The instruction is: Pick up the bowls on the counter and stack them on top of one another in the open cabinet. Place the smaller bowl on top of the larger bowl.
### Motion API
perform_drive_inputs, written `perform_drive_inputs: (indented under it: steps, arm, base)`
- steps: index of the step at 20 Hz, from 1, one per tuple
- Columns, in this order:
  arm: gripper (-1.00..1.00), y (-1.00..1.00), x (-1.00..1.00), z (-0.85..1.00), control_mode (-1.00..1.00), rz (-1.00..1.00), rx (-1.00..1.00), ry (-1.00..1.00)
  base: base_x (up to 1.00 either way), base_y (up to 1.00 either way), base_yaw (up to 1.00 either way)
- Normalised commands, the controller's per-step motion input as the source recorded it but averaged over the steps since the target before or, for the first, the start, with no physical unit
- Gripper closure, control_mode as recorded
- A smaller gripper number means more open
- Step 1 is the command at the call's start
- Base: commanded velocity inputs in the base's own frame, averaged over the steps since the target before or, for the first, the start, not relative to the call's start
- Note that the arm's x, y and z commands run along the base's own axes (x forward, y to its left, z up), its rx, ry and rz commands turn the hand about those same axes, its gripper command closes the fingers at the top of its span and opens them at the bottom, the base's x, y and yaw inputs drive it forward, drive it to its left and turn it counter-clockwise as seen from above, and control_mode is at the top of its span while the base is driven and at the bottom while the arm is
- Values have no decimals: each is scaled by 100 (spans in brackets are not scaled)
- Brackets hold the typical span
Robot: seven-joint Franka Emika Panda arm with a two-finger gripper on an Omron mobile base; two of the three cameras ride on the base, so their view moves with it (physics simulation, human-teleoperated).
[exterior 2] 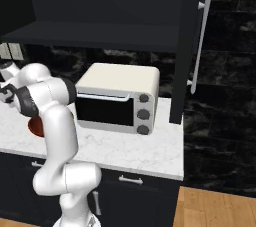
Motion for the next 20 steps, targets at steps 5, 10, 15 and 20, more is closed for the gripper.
perform_drive_inputs:
  steps: [5,10,15,20]
  arm:
    - [100,-47,-64,4,-100,0,1,2]
    - [100,-63,-51,0,-100,-1,4,0]
    - [100,-40,-21,-3,-100,0,2,0]
    - [100,-32,-10,-18,-100,0,1,0]
  base:
    - [0,0,0]
    - [0,0,0]
    - [0,0,0]
    - [0,0,0]
